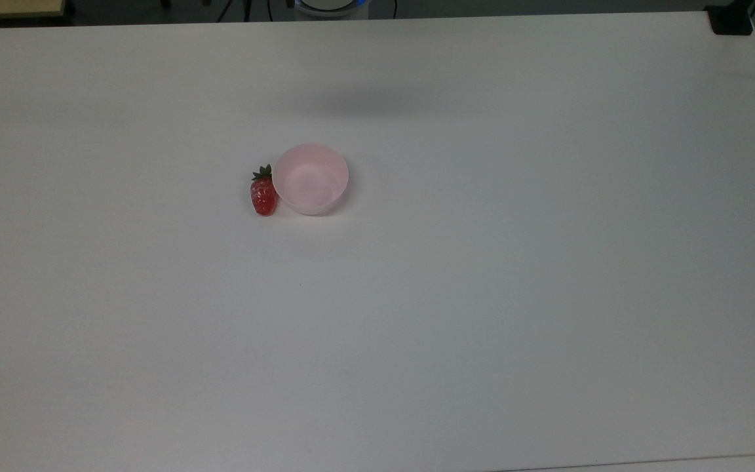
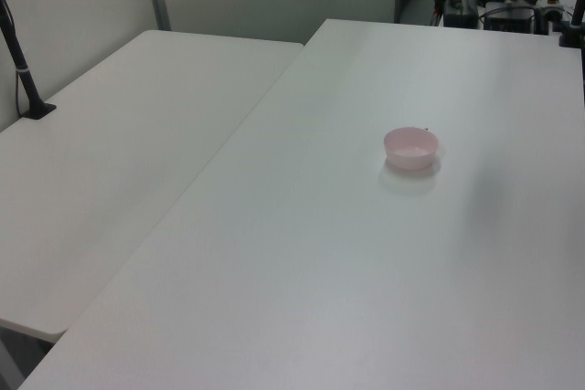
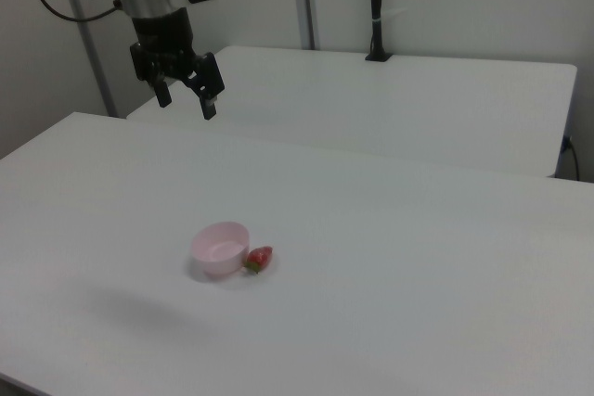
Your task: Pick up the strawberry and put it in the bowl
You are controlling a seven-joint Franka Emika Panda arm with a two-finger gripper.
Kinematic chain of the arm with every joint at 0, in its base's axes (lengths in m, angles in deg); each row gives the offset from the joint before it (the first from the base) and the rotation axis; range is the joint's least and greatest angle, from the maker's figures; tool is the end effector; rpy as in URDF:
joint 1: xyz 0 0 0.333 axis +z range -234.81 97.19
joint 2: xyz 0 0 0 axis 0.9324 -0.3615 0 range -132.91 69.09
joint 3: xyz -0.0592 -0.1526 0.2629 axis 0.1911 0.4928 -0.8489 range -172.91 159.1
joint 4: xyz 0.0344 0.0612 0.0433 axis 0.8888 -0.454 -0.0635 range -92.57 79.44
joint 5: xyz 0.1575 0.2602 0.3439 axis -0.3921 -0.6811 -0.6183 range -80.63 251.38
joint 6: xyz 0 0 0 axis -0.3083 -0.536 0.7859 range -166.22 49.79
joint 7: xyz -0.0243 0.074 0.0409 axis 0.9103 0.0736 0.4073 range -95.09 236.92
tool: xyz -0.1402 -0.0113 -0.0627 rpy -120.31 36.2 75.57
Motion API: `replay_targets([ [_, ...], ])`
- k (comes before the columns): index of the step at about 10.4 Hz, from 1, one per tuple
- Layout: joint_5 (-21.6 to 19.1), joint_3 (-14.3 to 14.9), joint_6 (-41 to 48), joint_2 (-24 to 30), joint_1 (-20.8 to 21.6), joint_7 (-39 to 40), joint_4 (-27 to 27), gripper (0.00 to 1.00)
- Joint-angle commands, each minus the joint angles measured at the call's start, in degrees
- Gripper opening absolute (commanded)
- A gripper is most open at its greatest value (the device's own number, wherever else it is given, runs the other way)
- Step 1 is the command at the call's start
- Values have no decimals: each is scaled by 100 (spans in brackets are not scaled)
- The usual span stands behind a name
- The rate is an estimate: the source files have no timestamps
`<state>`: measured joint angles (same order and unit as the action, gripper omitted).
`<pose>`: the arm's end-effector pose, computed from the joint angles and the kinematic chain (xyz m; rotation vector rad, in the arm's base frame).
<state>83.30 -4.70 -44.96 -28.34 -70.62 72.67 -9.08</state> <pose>0.6125 -0.0382 0.5920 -3.1036 0.0625 -0.1327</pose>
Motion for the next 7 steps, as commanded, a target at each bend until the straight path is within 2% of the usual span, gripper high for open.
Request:
replay_targets([
  [1, 6, 61, -47, 3, -30, 89, -109, 100],
  [4, 24, 96, -65, -408, -390, -147, -196, 100],
  [5, 119, 96, -204, -532, -478, -192, -371, 100],
  [7, 147, 236, -905, -804, -601, -97, -661, 100],
])
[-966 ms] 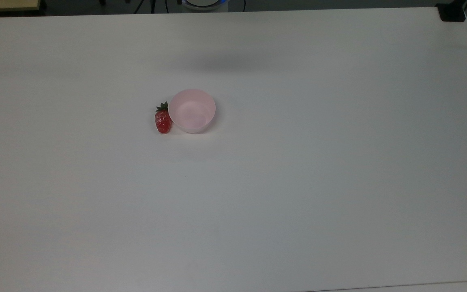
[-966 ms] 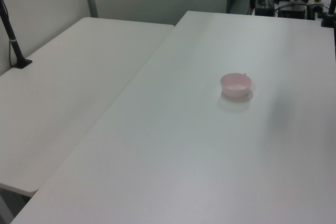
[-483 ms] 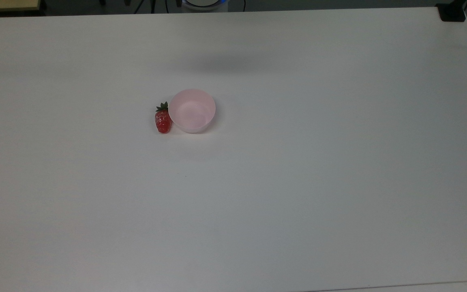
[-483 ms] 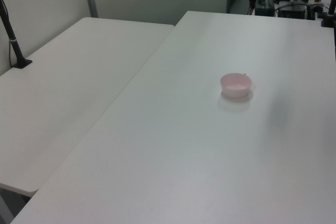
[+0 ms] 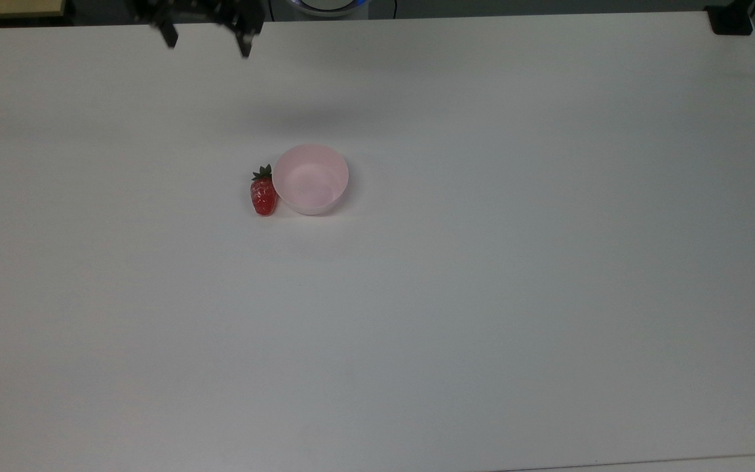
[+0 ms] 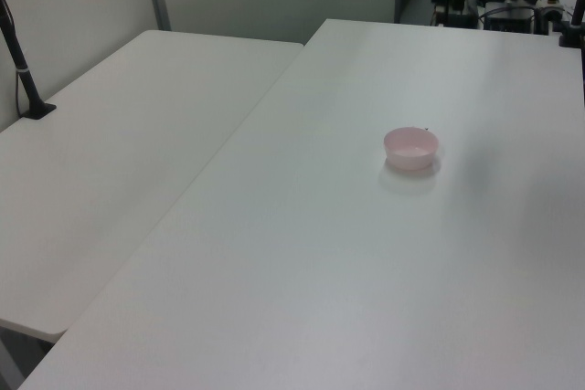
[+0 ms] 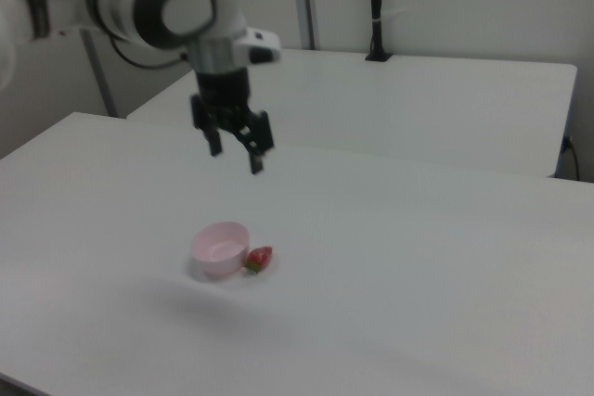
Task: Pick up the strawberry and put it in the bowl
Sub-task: 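Move the open gripper down toward the red strawberry beside the bowl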
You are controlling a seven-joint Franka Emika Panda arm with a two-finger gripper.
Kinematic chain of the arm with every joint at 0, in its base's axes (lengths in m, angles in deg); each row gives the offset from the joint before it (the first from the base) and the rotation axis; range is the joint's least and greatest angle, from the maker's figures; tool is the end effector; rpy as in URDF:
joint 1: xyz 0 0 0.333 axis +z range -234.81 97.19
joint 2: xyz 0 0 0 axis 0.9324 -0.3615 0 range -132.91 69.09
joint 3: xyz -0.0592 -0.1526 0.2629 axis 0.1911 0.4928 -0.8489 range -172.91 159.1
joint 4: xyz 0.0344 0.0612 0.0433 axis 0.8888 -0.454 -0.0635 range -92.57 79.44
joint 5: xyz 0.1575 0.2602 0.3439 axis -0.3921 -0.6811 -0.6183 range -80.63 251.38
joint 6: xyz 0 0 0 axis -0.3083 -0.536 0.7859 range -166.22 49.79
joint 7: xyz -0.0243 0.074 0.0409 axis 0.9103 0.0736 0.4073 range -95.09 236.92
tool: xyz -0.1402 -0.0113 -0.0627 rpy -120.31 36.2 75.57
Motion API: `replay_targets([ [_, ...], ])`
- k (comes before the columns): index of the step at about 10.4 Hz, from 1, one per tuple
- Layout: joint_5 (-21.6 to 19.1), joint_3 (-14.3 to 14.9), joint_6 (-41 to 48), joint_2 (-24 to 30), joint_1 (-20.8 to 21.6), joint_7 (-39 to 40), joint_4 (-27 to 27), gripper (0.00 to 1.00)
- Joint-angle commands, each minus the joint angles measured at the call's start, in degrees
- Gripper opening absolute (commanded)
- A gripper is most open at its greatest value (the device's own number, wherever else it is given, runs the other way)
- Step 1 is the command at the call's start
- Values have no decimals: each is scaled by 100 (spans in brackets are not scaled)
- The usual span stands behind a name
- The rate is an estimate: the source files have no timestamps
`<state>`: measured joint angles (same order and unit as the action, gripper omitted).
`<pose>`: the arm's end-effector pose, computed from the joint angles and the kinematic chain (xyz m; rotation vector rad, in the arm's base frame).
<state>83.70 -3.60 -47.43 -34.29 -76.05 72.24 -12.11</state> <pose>0.6274 -0.1121 0.5020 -3.1011 0.2556 0.0419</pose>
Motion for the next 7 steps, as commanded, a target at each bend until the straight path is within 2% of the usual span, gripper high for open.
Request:
replay_targets([
  [1, 107, 145, -835, -350, -67, 156, -490, 100],
  [2, 107, 162, -1063, -482, -85, 219, -604, 93],
  [3, 89, 171, -1335, -640, -85, 167, -701, 82],
  [5, -51, 171, -1496, -904, -76, 36, -711, 41],
  [6, -191, 171, -1505, -1053, -76, -165, -702, 38],
  [7, -236, 171, -1601, -1237, -50, -298, -694, 42],
])
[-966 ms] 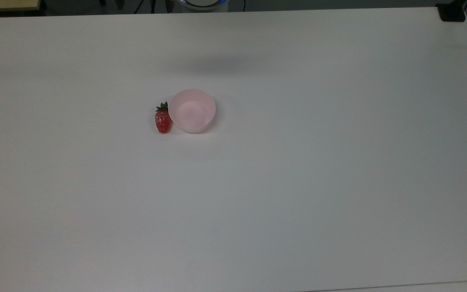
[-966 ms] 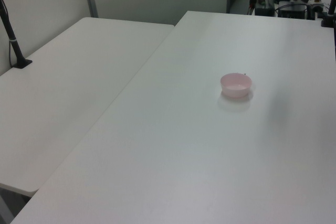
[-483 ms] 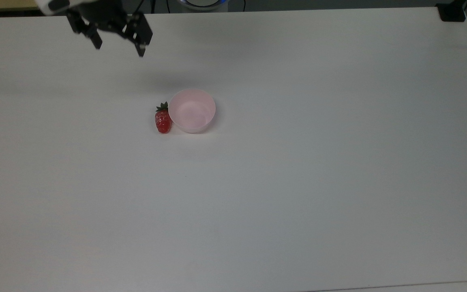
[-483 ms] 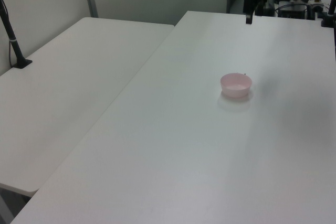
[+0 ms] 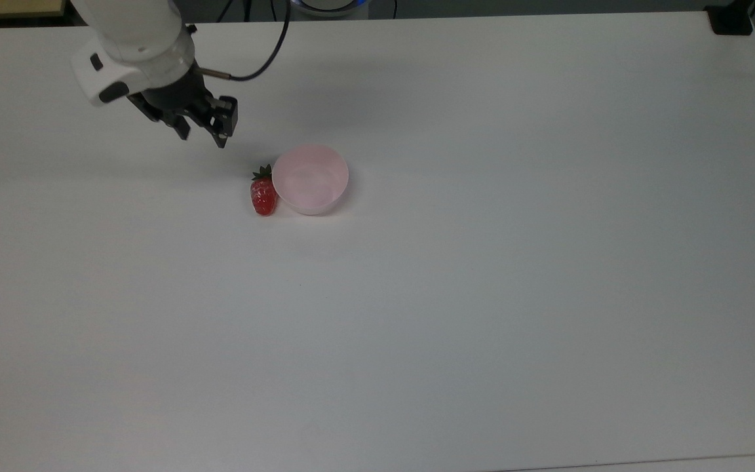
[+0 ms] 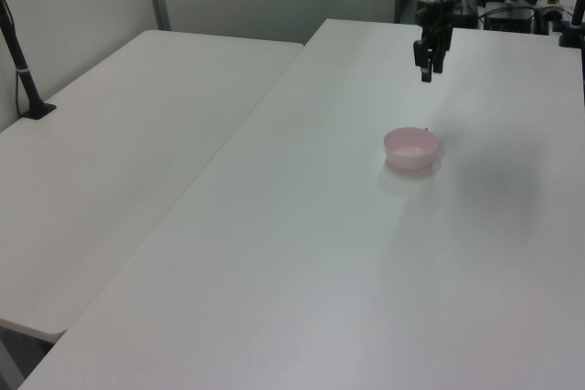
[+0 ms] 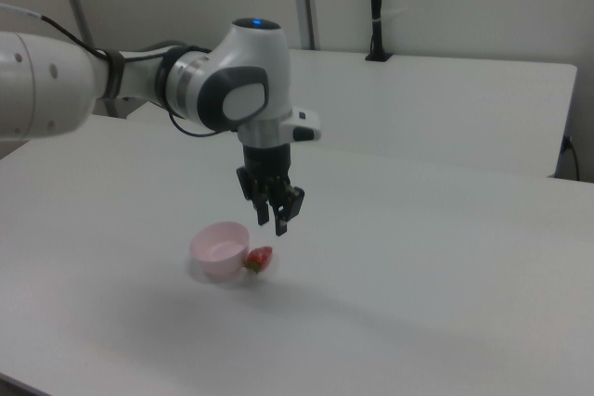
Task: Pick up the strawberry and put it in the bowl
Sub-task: 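Move the open gripper down toward the red strawberry beside the bowl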
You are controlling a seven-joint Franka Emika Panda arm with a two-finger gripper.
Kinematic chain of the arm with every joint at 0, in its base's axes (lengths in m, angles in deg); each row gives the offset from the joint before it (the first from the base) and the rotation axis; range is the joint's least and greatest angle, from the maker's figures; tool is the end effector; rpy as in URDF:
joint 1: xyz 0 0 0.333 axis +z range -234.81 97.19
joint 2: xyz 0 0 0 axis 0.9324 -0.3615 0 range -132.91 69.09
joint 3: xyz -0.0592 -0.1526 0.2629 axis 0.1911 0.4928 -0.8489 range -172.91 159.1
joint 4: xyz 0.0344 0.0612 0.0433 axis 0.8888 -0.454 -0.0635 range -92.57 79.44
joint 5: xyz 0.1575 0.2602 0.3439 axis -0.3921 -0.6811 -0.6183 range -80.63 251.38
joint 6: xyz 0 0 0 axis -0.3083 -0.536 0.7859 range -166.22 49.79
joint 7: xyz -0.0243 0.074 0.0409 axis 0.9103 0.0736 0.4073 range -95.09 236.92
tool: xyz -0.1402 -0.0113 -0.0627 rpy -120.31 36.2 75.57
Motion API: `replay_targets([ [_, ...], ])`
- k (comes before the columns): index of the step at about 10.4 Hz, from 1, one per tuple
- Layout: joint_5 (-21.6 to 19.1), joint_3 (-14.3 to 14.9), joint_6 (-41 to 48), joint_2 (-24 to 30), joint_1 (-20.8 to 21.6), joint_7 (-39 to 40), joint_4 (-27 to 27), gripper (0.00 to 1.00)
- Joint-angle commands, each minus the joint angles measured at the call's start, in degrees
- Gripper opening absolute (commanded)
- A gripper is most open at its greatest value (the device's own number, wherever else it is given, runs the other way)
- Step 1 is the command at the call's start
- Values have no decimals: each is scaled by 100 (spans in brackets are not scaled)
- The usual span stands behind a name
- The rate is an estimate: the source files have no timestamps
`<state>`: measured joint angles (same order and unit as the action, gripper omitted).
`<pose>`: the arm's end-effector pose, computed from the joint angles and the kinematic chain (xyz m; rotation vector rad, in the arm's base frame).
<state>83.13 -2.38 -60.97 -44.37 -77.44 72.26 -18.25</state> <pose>0.6530 -0.1464 0.3483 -3.0920 0.3408 0.1134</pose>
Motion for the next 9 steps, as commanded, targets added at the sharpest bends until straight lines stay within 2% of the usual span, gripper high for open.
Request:
replay_targets([
  [1, -214, 49, -431, -370, 116, -545, -88, 53],
  [2, -232, 49, -572, -493, 125, -774, -62, 66],
  [4, -232, 49, -748, -730, 204, -1143, -44, 82],
  [9, -206, 40, -793, -881, 414, -1154, -62, 82],
])
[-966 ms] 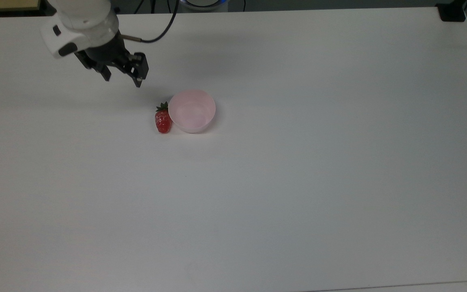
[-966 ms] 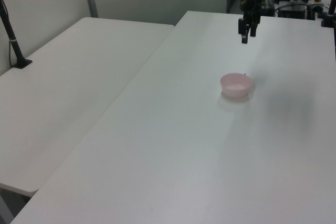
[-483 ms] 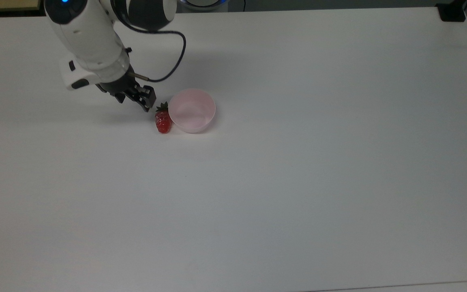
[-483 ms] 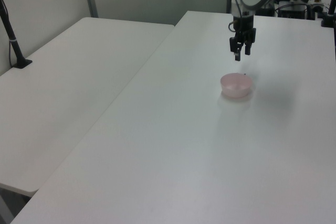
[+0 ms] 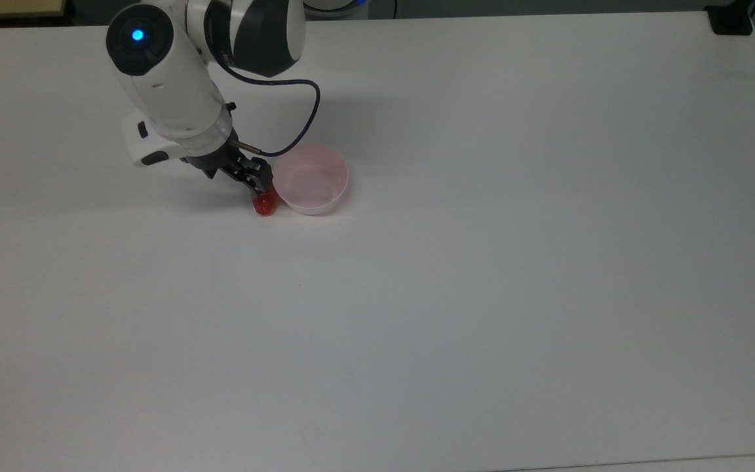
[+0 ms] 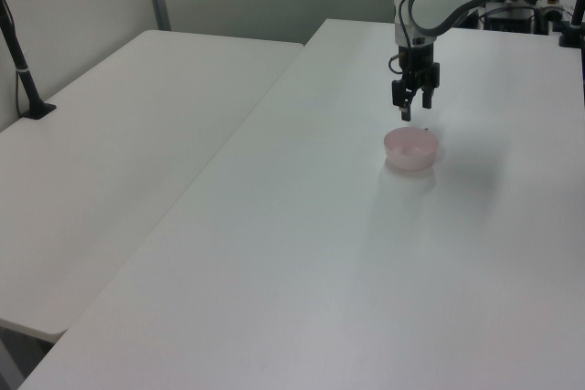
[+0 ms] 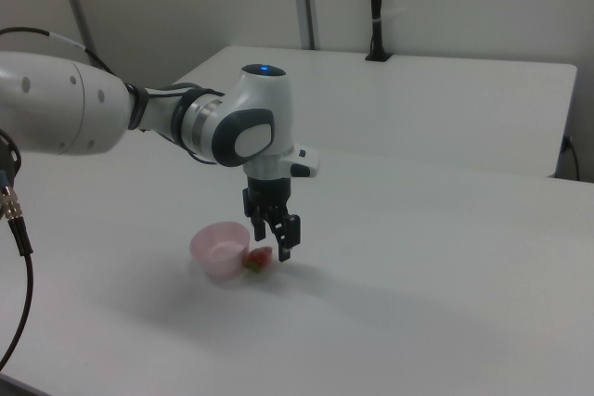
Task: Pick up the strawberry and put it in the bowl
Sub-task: 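Close the gripper on the red strawberry body and lift it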
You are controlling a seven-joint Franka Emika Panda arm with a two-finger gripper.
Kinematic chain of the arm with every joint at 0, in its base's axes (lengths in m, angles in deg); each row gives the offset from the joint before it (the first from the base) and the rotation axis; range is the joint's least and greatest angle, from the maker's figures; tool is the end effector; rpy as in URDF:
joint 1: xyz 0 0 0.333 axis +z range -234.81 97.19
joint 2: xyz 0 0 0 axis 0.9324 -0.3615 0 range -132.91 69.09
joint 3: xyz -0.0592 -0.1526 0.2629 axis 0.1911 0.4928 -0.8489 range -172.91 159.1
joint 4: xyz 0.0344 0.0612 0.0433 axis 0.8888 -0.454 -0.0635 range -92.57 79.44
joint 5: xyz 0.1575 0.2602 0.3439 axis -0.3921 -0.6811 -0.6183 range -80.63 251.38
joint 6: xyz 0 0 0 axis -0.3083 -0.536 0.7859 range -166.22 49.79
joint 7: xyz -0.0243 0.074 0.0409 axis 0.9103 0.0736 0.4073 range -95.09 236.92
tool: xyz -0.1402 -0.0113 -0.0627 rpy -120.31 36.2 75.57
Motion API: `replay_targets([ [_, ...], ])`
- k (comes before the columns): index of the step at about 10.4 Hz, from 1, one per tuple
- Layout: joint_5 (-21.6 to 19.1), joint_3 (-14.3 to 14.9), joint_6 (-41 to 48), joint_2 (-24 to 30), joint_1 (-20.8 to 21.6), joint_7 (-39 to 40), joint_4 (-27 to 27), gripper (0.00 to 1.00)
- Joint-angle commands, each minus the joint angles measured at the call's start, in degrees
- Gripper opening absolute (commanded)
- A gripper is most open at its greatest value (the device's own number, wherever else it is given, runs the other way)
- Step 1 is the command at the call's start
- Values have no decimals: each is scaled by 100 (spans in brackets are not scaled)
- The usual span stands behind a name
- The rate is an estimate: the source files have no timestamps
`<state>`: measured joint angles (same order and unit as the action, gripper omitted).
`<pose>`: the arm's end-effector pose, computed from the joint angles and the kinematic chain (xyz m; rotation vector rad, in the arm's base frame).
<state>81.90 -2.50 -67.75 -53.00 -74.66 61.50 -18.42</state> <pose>0.6731 -0.1143 0.2537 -3.0581 0.5720 0.1719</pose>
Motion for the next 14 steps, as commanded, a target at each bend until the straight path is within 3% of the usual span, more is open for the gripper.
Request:
replay_targets([
  [1, -74, 52, -115, -27, 171, -78, -54, 82],
  [8, -30, 8, -168, -308, 294, -78, -54, 82],
  [10, -30, 8, -168, -308, 286, -69, -45, 70],
  [12, -38, 8, -151, -299, 268, -69, -36, 40],
  [14, -39, 8, -89, -212, 242, -34, -27, 38],
])
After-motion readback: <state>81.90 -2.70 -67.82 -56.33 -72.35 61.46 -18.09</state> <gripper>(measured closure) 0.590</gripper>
